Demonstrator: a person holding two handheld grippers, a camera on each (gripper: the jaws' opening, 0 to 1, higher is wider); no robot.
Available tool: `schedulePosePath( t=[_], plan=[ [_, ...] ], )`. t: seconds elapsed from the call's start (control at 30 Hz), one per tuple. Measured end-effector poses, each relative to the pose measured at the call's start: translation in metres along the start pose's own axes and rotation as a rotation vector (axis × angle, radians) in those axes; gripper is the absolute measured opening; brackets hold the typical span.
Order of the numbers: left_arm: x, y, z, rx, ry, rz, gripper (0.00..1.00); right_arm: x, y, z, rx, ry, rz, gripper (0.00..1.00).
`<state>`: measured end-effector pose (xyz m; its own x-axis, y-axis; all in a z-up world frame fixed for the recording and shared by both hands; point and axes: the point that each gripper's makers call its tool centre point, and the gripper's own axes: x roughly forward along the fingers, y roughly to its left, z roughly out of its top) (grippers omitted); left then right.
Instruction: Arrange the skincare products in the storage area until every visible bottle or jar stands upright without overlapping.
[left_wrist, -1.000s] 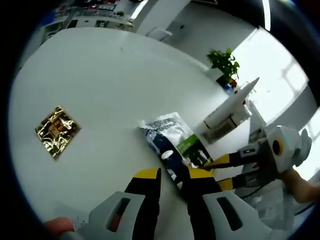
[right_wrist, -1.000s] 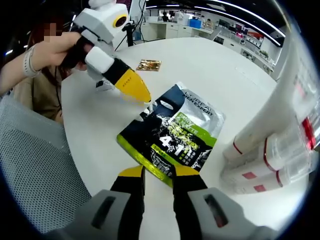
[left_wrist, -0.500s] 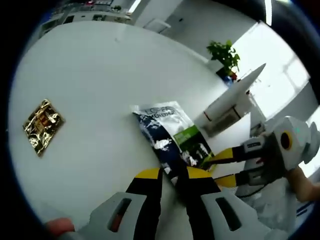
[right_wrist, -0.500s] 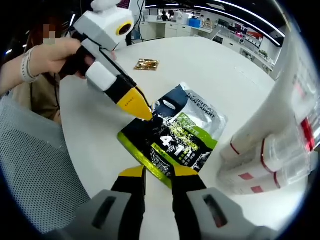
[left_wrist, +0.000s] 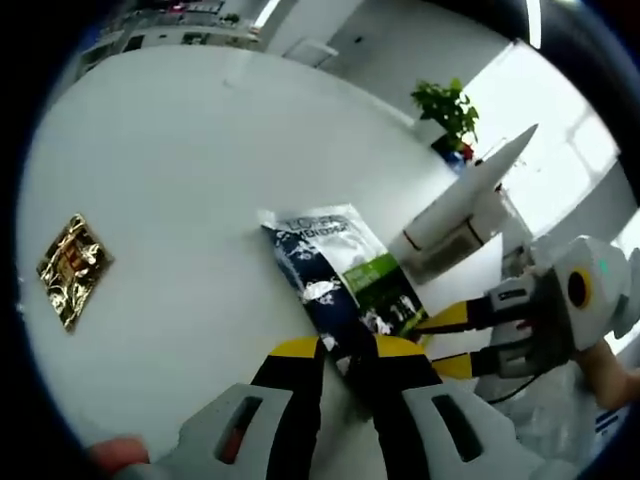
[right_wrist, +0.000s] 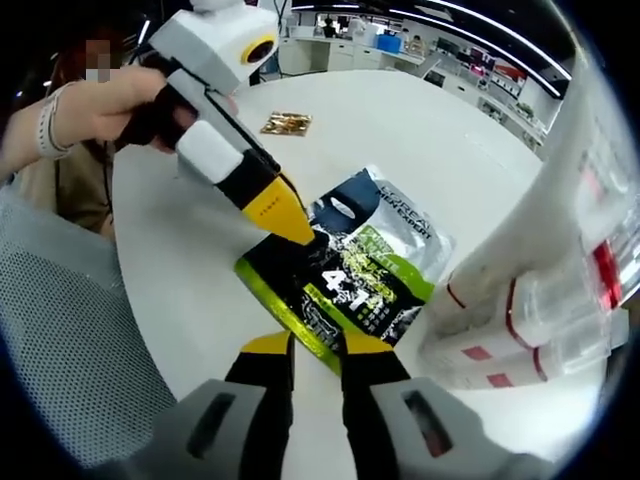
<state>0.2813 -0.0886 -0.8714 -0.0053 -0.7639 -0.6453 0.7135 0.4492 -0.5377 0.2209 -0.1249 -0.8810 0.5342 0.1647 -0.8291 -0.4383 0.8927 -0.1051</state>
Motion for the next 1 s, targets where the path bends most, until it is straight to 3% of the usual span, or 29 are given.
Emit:
schedulePosePath(
  t=[0.5, 1.0],
  plan=[
    [-0.005, 0.003, 0.005, -0.001, -0.025, 0.005, 0.14, 0.000, -0.001, 0.000, 0.020, -0.002, 0.003, 0.17],
    [-0.026, -0.004, 0.010, 0.022, -0.061, -0.001, 0.14, -0.002, 0.002, 0.001, 0.025, 0.002, 0.007, 0.17]
  ],
)
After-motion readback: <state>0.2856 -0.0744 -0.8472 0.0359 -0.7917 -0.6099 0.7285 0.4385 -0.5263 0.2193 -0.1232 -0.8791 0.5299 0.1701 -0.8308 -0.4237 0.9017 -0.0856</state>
